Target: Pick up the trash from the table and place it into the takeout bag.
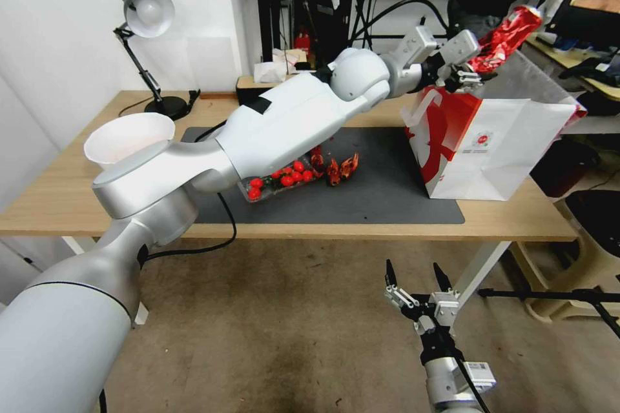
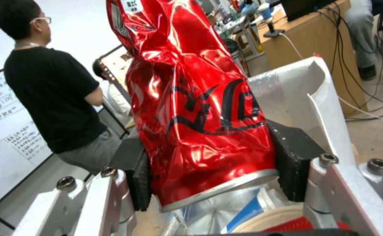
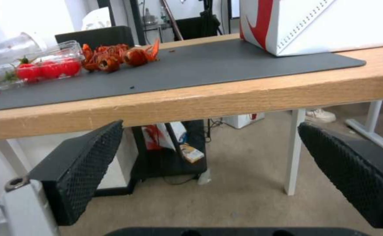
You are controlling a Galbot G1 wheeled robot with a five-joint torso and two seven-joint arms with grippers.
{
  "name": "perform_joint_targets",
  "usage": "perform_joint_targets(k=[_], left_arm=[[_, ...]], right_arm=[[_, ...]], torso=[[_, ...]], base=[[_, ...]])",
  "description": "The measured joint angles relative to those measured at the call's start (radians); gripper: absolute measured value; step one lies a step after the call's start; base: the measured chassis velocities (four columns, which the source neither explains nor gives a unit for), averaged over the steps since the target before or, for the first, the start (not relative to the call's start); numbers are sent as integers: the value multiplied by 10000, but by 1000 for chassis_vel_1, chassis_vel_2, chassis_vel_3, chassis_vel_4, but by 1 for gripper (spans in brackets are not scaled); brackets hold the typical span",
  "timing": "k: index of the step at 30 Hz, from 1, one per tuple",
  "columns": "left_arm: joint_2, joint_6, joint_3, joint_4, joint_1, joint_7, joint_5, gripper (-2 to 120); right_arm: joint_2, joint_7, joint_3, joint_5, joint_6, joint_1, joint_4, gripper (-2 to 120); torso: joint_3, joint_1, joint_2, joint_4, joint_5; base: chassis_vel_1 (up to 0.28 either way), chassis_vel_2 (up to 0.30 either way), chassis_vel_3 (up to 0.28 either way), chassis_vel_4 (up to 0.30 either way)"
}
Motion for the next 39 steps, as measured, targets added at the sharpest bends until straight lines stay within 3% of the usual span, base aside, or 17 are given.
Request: perform_joint_targets(k=[2,15,21,24,27,33,36,39], left_arm=[[23,-4,35,1,0,-2,6,56],[111,-52,-151,-12,25,-47,-103,99],[313,-25,-368,-174,168,-177,-350,100],[729,40,-671,-482,478,-267,-540,100],[1414,297,-1137,-1167,1085,-463,-662,100],[2037,438,-1629,-1876,1710,-648,-672,100],[2742,472,-2210,-2719,2491,-1049,-652,100],[3143,425,-2531,-3067,2977,-1114,-581,100]], right_arm=[[-44,0,25,22,6,19,-54,100],[22,0,-99,24,0,189,-233,100],[-2,1,-103,22,-5,180,-241,100],[-21,2,-110,23,-23,181,-241,100],[-6,5,-134,22,-41,212,-265,100],[-49,11,-155,23,-66,245,-265,100],[-142,25,-157,48,-90,285,-264,100],[-180,32,-156,61,-98,296,-266,100]], torso=[[0,-1,0,0,-1],[0,0,0,-1,-1],[0,0,0,-2,-1],[0,0,0,0,-3],[0,0,0,0,-3],[0,0,0,-1,-3],[0,0,1,-1,-4],[0,0,0,1,-2]], base=[[0,0,0,0],[0,0,0,0],[0,0,0,0],[0,0,0,0],[0,0,0,0],[0,0,0,0],[0,0,0,0],[0,0,0,0]])
